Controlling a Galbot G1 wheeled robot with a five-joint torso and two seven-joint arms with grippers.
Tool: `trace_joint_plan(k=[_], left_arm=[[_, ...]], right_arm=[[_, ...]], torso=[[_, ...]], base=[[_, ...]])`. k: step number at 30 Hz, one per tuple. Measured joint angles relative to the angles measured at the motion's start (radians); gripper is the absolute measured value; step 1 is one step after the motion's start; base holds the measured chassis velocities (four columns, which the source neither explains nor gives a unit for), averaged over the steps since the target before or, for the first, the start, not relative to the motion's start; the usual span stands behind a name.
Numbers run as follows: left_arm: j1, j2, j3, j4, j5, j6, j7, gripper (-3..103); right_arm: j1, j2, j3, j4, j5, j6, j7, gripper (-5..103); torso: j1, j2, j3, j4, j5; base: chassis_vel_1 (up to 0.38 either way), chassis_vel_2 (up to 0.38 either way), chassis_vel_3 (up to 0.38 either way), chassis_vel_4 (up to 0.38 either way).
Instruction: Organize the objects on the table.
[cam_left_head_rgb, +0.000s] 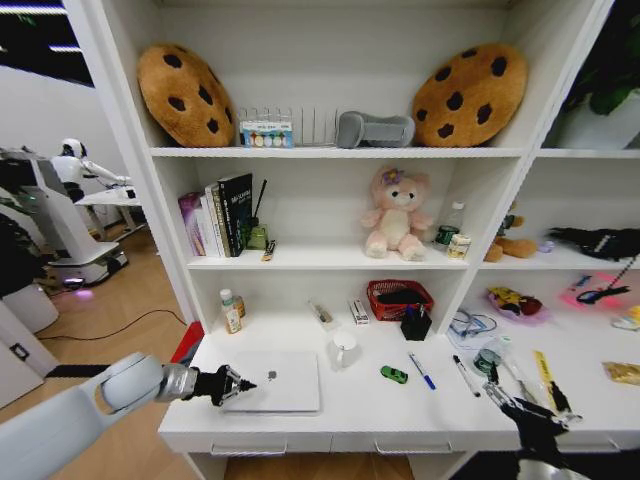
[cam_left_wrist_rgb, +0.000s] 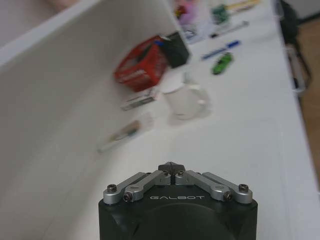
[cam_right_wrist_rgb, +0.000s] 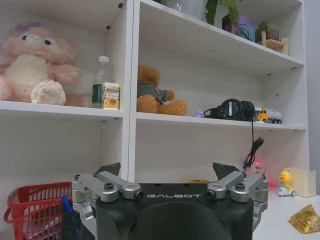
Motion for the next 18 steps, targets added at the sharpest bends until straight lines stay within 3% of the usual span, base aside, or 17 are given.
trace_joint_plan(k=[1,2,3,4,5,7,8,9,10,12,13,16,18], left_arm=[[0.0,0.0,0.0,0.0,0.0,0.0,0.0,0],[0.017,-0.021,-0.008,0.003,-0.048,0.008,-0.096,0],[0.056,-0.061,-0.017,0.005,-0.123,0.007,-0.272,0],[0.096,-0.094,-0.031,0.0,-0.169,0.009,-0.37,0],[0.096,-0.094,-0.031,0.0,-0.169,0.009,-0.37,0],[0.191,-0.167,-0.087,-0.016,-0.204,0.03,-0.504,-3],[0.191,-0.167,-0.087,-0.016,-0.204,0.03,-0.504,-3],[0.231,-0.199,-0.118,-0.021,-0.202,0.037,-0.562,2],[0.231,-0.199,-0.118,-0.021,-0.202,0.037,-0.562,2],[0.301,-0.255,-0.185,-0.042,-0.208,0.058,-0.686,13],[0.334,-0.275,-0.222,-0.055,-0.213,0.072,-0.72,18],[0.382,-0.308,-0.296,-0.078,-0.21,0.08,-0.754,24],[0.434,-0.366,-0.4,-0.12,-0.191,0.076,-0.807,35]], right_arm=[[0.0,0.0,0.0,0.0,0.0,0.0,0.0,100],[0.001,-0.002,-0.003,0.0,0.001,-0.001,0.0,100],[0.005,-0.007,-0.007,0.0,0.002,-0.004,0.0,100],[0.008,-0.013,-0.009,0.003,0.006,-0.009,0.001,100],[0.008,-0.013,-0.009,0.003,0.006,-0.009,0.001,100],[0.015,-0.029,-0.007,0.011,0.024,-0.024,0.006,100],[0.015,-0.029,-0.007,0.011,0.024,-0.024,0.006,100],[0.018,-0.038,-0.002,0.012,0.032,-0.029,0.009,100],[0.018,-0.038,-0.002,0.012,0.032,-0.029,0.009,100],[0.022,-0.056,0.007,0.015,0.052,-0.045,0.013,100],[0.023,-0.062,0.009,0.016,0.059,-0.053,0.017,100],[0.023,-0.071,0.012,0.019,0.066,-0.063,0.02,100],[0.021,-0.079,0.008,0.026,0.066,-0.084,0.026,100]], torso=[[0.0,0.0,0.0,0.0,0.0],[0.0,0.0,0.0,0.0,0.0001],[0.0,0.0,0.0,-0.0001,-0.0002],[0.0,0.0,0.0,-0.0001,-0.0002],[0.0,0.0,0.0,-0.0001,-0.0002],[0.0,0.0,0.0,0.0001,0.0],[0.0,0.0,0.0,0.0001,0.0],[0.0,0.0,0.0,0.0002,-0.0004],[0.0,0.0,0.0,0.0002,-0.0004],[0.0,0.0,0.0,0.0001,-0.0003],[0.0,0.0,0.0,0.0001,-0.0001],[0.0,0.0,0.0,0.0003,0.0],[0.0,0.0,0.0,0.0001,-0.0003]], base=[[0.0,0.0,0.0,0.0],[0.0,0.0,0.0,0.0],[0.0,0.0,0.0,0.0],[0.0,0.0,0.0,0.0],[0.0,0.0,0.0,0.0],[0.0,0.0,0.0,0.0],[0.0,0.0,0.0,0.0],[0.0,0.0,0.0,0.0],[0.0,0.0,0.0,0.0],[0.0,0.0,0.0,0.0],[0.0,0.0,0.0,0.0],[0.0,0.0,0.0,0.0],[0.0,0.0,0.0,0.0]])
